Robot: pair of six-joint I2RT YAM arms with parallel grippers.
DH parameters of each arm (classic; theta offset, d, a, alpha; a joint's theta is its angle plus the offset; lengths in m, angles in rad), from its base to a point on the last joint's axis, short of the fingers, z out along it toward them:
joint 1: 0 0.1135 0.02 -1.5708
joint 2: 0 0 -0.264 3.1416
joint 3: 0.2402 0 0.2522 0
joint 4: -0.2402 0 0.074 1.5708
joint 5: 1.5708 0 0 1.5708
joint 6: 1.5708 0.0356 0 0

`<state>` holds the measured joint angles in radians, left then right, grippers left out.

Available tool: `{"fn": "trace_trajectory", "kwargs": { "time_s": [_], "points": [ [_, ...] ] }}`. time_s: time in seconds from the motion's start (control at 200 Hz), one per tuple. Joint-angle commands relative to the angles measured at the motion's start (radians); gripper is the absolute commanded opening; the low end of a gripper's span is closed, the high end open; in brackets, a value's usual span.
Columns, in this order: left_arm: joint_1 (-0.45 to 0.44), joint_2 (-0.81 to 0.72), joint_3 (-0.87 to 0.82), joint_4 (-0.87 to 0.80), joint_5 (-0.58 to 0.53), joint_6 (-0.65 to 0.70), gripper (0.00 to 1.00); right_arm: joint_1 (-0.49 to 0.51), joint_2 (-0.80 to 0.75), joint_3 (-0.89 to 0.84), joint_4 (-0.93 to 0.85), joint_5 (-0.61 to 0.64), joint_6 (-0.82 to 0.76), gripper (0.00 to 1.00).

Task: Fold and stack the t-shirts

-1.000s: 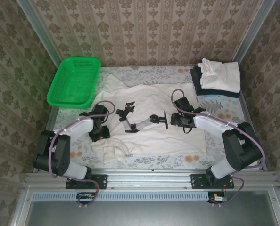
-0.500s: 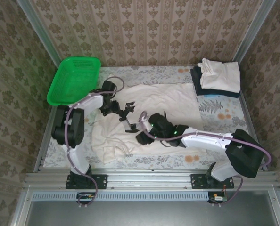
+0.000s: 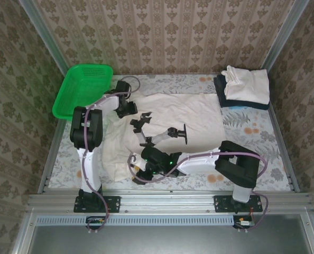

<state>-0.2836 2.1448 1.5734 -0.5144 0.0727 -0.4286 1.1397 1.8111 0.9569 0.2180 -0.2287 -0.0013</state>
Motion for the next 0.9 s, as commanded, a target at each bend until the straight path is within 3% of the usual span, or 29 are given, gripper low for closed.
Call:
{"fn": "trace_trajectory", "kwargs": {
  "time_s": [0.0, 0.135, 0.38, 0.59, 0.75, 0.83, 0.895],
  "points": [
    [0.012, 0.052, 0.014, -0.009, 0.029, 0.032, 0.47, 0.006, 0.041, 0.063, 0.039, 0.004, -0.052, 0.55],
    [0.018, 0.074, 0.044, -0.012, 0.051, 0.033, 0.47, 0.006, 0.106, 0.13, 0.0, 0.013, -0.077, 0.51],
    [0.026, 0.088, 0.064, -0.018, 0.06, 0.048, 0.47, 0.012, 0.117, 0.135, -0.05, -0.068, -0.092, 0.18],
    [0.037, 0.093, 0.086, -0.029, 0.074, 0.058, 0.47, 0.019, 0.04, 0.083, -0.15, -0.137, -0.101, 0.0],
    [0.037, 0.086, 0.083, -0.022, 0.084, 0.064, 0.47, 0.019, -0.079, -0.007, -0.202, -0.119, -0.108, 0.0],
    [0.037, 0.089, 0.088, -0.024, 0.083, 0.072, 0.47, 0.018, -0.145, -0.035, -0.238, -0.134, -0.112, 0.17],
    [0.04, 0.096, 0.094, -0.03, 0.079, 0.074, 0.47, 0.017, -0.18, -0.048, -0.264, -0.137, -0.114, 0.24]
  ]
}}
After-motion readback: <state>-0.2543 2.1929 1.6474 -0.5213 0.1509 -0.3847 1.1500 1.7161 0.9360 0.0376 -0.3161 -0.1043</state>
